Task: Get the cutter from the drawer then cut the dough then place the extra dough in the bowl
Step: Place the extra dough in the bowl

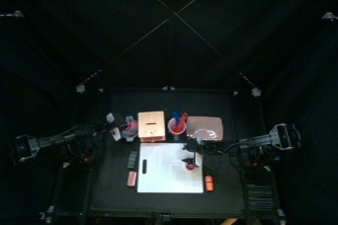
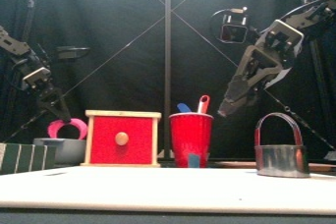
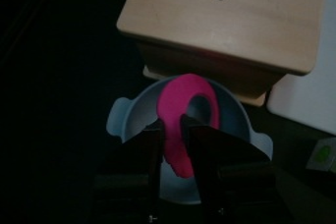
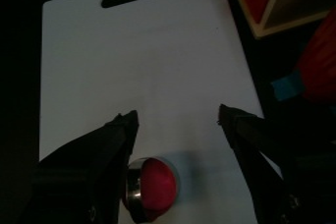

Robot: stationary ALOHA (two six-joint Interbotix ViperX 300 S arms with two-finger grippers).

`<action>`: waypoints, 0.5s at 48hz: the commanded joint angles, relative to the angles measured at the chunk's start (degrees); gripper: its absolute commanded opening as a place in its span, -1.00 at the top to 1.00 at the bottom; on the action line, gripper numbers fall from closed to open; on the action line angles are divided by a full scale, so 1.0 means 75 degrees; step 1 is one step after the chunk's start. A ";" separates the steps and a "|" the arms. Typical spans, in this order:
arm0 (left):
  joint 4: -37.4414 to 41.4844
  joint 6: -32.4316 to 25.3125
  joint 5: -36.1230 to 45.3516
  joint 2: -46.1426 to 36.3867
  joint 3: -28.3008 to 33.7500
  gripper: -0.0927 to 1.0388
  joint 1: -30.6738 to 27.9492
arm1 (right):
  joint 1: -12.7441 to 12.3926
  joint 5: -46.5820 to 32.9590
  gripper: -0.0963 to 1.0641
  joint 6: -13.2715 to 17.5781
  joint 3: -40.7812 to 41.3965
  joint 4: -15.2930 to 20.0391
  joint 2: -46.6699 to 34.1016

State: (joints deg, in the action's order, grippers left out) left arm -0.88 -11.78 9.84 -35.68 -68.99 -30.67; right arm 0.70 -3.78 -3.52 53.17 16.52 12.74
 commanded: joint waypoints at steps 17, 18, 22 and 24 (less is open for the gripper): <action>-0.0059 0.0023 -0.0082 0.0012 0.0141 -0.59 -0.0023 | 0.0000 -0.0035 -0.83 -0.0012 -0.0152 0.0023 0.0012; -0.0070 0.0023 -0.0082 0.0012 0.0141 -0.64 -0.0023 | 0.0000 -0.0035 -0.83 0.0000 -0.0164 0.0023 0.0000; -0.0105 0.0023 -0.0094 0.0012 0.0141 -0.74 -0.0012 | 0.0000 -0.0035 -0.83 -0.0012 -0.0176 0.0023 -0.0035; -0.0117 0.0023 -0.0105 0.0012 0.0141 -0.78 -0.0023 | 0.0000 -0.0023 -0.83 -0.0012 -0.0199 0.0012 -0.0070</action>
State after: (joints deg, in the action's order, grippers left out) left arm -1.49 -11.60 9.67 -35.68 -68.99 -30.67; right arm 0.70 -3.78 -3.52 53.09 16.61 11.78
